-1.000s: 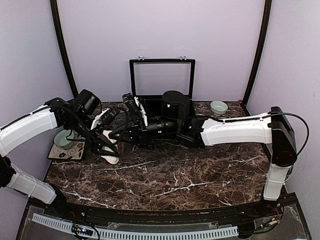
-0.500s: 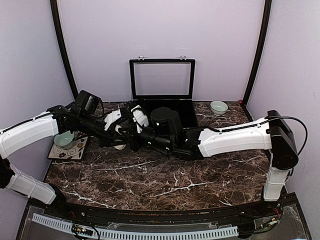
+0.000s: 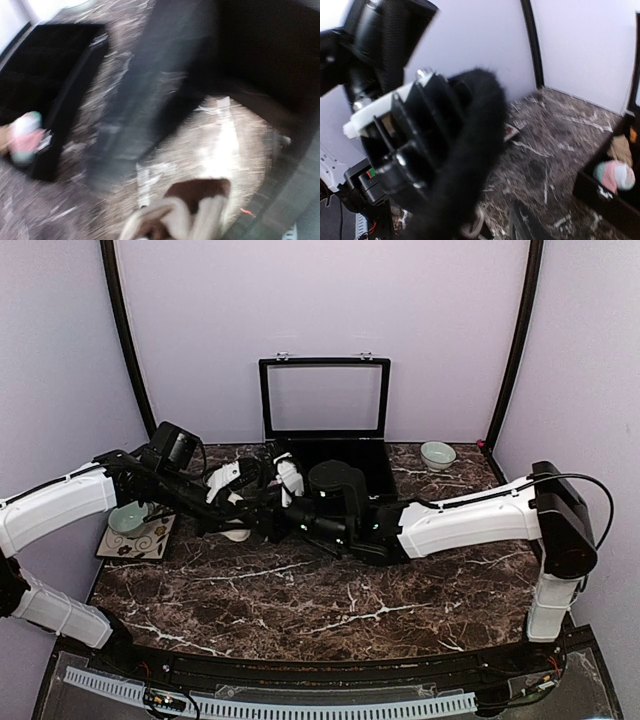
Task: Roll the socks
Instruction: Roll the sock at the center of the board, then pass from the left arm to the right, then place the sock in the storage box, then reset both arms
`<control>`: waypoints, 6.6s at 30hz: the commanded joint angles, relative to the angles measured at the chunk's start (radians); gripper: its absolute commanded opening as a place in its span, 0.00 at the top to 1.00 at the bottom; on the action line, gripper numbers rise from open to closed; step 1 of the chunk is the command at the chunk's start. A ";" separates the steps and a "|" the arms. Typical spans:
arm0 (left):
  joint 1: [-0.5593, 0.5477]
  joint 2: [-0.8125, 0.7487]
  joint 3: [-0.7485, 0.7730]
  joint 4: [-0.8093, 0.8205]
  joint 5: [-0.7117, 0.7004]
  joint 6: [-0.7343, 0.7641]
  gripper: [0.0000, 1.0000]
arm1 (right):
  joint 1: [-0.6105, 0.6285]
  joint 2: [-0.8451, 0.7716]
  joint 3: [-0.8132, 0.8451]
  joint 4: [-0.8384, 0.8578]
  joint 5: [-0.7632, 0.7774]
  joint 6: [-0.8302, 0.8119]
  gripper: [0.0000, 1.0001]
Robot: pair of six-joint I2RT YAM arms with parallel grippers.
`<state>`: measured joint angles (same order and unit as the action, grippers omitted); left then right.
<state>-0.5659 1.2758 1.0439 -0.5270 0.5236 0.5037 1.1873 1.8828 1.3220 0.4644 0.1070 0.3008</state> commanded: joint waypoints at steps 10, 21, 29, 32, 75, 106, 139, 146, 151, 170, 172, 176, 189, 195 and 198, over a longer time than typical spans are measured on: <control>-0.006 0.010 0.088 -0.317 0.813 0.224 1.00 | -0.087 -0.076 -0.083 0.321 -0.770 -0.046 0.42; -0.006 0.014 0.087 -0.351 0.837 0.250 1.00 | -0.068 0.042 0.091 0.199 -0.886 -0.081 0.56; -0.006 0.009 0.090 -0.361 0.795 0.263 1.00 | -0.070 0.050 0.155 -0.082 -0.906 -0.173 1.00; -0.006 0.009 0.100 -0.361 0.778 0.257 1.00 | -0.074 0.043 0.188 -0.230 -0.885 -0.245 1.00; 0.369 0.375 0.049 -0.221 0.243 0.113 0.01 | -0.544 0.753 0.805 0.198 -0.064 -0.665 1.00; 0.376 0.378 0.100 -0.281 0.298 0.111 0.01 | -0.555 0.879 0.921 0.029 -0.227 -0.791 1.00; 0.404 0.460 0.203 -0.199 0.297 -0.005 0.01 | -0.605 0.869 1.058 -0.226 -0.289 -0.497 1.00; 0.408 0.430 0.190 -0.212 0.301 0.006 0.01 | -0.538 0.946 1.148 -0.220 -0.158 -0.690 1.00; 0.411 0.405 0.164 -0.206 0.310 0.006 0.01 | -0.546 0.951 1.140 -0.175 -0.124 -0.676 1.00; 0.420 0.373 0.157 -0.249 0.313 0.033 0.01 | -0.539 0.864 0.979 -0.136 -0.111 -0.709 0.40; 0.425 0.371 0.156 -0.250 0.309 0.035 0.01 | -0.539 0.834 0.951 -0.122 -0.119 -0.682 0.39; 0.446 0.356 0.165 -0.264 0.294 0.044 0.01 | -0.541 0.761 0.928 -0.121 -0.134 -0.632 0.39; 0.536 0.232 0.113 -0.138 0.178 -0.001 0.01 | -0.561 0.161 0.285 -0.036 -0.077 -0.357 0.00; 0.625 0.172 -0.030 0.165 0.084 -0.070 0.01 | -0.617 -0.198 -0.265 0.027 0.217 -0.181 0.00; 0.703 0.158 -0.141 0.404 0.063 -0.136 0.01 | -0.661 -0.343 -0.460 0.010 0.474 -0.079 0.00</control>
<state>0.0540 1.4651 1.0225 -0.4389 0.6506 0.4583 0.5774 1.6569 1.0740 0.4786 0.2306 0.0490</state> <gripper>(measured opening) 0.988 0.999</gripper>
